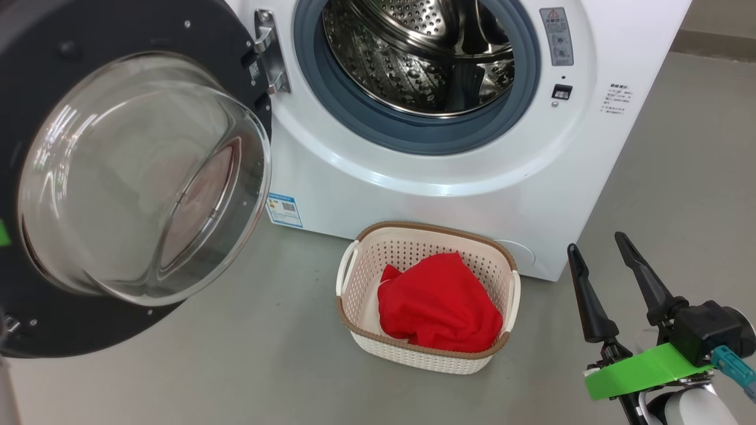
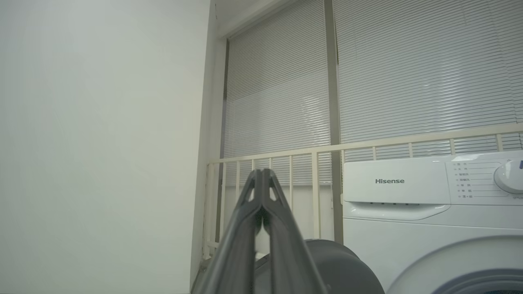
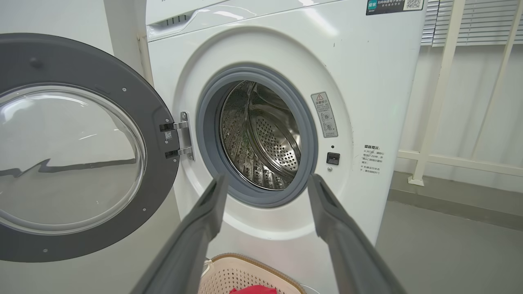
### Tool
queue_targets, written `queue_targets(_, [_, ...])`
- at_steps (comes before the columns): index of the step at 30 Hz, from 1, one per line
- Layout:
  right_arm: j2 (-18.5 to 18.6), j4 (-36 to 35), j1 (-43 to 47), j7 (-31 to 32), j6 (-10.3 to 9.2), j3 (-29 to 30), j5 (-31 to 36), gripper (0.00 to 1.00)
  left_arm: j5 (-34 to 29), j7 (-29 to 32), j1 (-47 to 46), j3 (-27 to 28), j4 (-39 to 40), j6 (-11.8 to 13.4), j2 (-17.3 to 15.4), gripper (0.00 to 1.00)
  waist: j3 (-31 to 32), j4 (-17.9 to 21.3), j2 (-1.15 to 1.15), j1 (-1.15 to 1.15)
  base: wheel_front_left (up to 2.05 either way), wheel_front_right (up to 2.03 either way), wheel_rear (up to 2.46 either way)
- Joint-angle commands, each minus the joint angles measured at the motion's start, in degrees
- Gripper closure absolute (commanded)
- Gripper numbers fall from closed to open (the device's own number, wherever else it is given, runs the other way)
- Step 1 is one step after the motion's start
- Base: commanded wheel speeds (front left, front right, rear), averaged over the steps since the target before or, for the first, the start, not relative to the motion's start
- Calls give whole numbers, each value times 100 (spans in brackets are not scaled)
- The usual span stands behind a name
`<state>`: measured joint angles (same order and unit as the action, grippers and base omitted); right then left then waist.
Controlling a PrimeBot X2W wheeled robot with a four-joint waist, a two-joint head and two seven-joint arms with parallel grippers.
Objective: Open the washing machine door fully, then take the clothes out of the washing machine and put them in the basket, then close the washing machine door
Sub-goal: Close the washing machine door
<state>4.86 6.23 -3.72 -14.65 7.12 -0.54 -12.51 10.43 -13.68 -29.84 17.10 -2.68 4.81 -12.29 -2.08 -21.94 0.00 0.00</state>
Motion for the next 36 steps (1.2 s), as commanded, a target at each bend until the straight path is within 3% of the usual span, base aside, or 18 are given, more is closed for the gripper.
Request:
queue_targets(1, [47, -117, -56, -35, 36, -104, -6, 0, 146, 43, -306, 310, -154, 50, -315, 100, 53, 16, 0, 0, 0, 0, 0])
queue_targets(11, [6, -58, 21, -35, 36, -92, -18, 0, 1300, 490, -1313, 1094, -2119, -92, -669, 100, 189, 44, 0, 0, 0, 0, 0])
queue_targets(23, [84, -28, -23, -35, 36, -183, -68, 0, 2193, 1450, -2186, 1536, -4323, -245, -1092, 100, 85, 114, 0, 0, 0, 0, 0])
queue_targets(36, [140, -5, -49, -35, 36, -235, -86, 0, 2764, 2660, -2475, 1697, -5468, -636, -1430, 100, 31, 220, 0, 0, 0, 0, 0])
